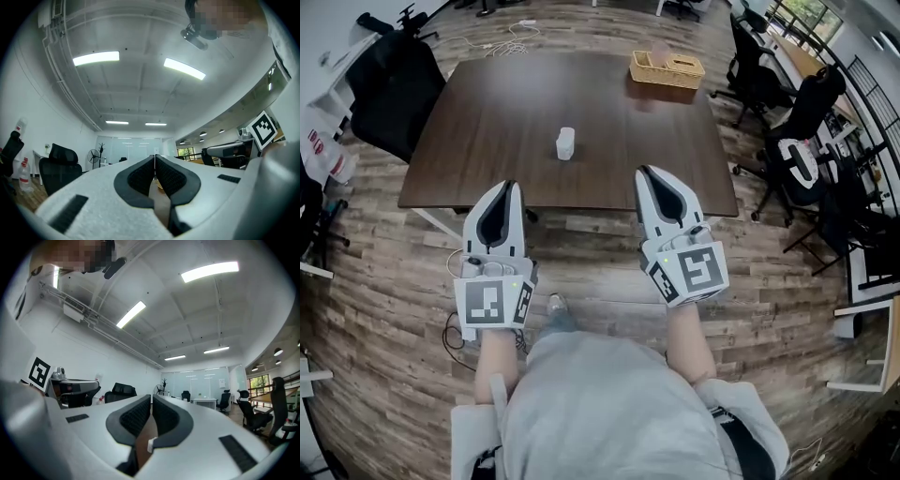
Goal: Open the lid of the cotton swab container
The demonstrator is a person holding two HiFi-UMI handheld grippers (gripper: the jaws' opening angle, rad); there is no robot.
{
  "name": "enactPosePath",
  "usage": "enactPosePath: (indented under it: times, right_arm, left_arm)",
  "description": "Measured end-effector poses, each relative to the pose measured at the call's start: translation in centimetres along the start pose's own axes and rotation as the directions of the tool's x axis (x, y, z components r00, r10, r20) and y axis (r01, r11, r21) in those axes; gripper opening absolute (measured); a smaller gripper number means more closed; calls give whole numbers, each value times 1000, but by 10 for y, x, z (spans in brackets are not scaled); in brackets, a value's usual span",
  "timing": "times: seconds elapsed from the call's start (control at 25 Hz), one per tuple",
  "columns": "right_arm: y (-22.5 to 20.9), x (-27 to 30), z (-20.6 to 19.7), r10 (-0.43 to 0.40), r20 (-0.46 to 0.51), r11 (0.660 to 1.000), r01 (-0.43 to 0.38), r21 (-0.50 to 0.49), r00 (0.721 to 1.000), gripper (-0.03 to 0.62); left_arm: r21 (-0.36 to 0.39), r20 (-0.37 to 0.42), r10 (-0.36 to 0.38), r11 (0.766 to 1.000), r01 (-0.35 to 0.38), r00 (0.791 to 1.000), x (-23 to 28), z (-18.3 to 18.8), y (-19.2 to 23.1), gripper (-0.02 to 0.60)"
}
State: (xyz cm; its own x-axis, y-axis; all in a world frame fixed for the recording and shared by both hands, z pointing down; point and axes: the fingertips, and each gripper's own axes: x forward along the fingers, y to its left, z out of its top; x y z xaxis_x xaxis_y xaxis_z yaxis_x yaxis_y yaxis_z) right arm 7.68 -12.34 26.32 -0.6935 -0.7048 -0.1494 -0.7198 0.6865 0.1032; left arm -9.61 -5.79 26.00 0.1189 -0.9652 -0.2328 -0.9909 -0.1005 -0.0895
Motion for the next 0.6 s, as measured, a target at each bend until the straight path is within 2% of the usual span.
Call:
enactPosePath:
  times: [0.6]
  right_arm:
    - [-1, 108, -20, -117, -19, 993, 117, -1, 993, 18]
  left_arm:
    - [-18, -9, -118, 993, 118, 993, 87, -33, 87, 12]
